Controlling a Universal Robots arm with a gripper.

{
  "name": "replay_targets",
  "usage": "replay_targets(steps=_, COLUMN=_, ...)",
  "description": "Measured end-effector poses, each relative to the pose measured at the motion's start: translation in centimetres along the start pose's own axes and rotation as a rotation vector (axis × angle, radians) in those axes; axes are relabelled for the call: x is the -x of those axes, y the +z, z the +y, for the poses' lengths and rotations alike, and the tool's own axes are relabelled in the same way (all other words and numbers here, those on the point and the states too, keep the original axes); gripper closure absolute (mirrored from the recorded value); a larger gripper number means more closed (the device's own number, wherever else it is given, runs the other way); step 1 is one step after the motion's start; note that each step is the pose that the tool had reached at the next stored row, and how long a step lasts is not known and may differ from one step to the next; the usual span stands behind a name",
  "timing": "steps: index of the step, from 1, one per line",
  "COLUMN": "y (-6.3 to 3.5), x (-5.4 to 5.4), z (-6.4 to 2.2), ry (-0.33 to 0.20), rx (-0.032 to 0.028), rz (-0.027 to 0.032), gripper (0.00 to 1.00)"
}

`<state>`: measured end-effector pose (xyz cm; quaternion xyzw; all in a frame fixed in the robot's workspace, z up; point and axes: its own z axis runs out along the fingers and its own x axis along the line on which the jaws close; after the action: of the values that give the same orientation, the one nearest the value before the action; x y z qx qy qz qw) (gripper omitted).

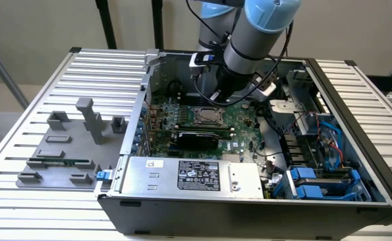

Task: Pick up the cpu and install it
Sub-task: 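Install the second cpu locking lever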

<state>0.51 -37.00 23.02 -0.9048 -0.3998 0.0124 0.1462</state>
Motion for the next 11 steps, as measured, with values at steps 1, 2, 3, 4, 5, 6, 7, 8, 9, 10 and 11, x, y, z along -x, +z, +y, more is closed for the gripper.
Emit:
replay_targets(steps=1, y=-0.40, x=0.3, z=0.16, ry=0.000, rx=0.0000, rz=0.0000, gripper=0.89)
replay_targets(steps=2, y=-0.73, x=0.5, z=0.32, ry=0.000, rx=0.0000, rz=0.0000, gripper=0.89)
replay_targets(steps=3, y=-0.96, x=0.7, z=0.47, ry=0.000, rx=0.0002, rz=-0.0004, gripper=0.89)
replay_targets(steps=4, y=-1.16, x=1.0, z=0.60, ry=0.000, rx=0.0006, rz=-0.0008, gripper=0.89)
replay_targets(steps=5, y=-1.31, x=1.2, z=0.70, ry=0.000, rx=0.0011, rz=-0.0012, gripper=0.89)
replay_targets(steps=6, y=-1.46, x=1.4, z=0.79, ry=0.001, rx=0.0019, rz=-0.0020, gripper=0.89)
replay_targets(steps=7, y=-1.58, x=1.7, z=0.86, ry=0.001, rx=0.0027, rz=-0.0029, gripper=0.89)
replay_targets(steps=8, y=-1.71, x=1.9, z=0.92, ry=0.001, rx=0.0037, rz=-0.0040, gripper=0.89)
replay_targets(steps=9, y=-1.81, x=2.1, z=0.97, ry=0.001, rx=0.0046, rz=-0.0049, gripper=0.89)
replay_targets(steps=10, y=-1.89, x=2.3, z=1.00, ry=0.001, rx=0.0054, rz=-0.0059, gripper=0.89)
replay_targets(steps=11, y=-1.96, x=2.5, z=1.01, ry=0.001, rx=0.0063, rz=-0.0067, gripper=0.89)
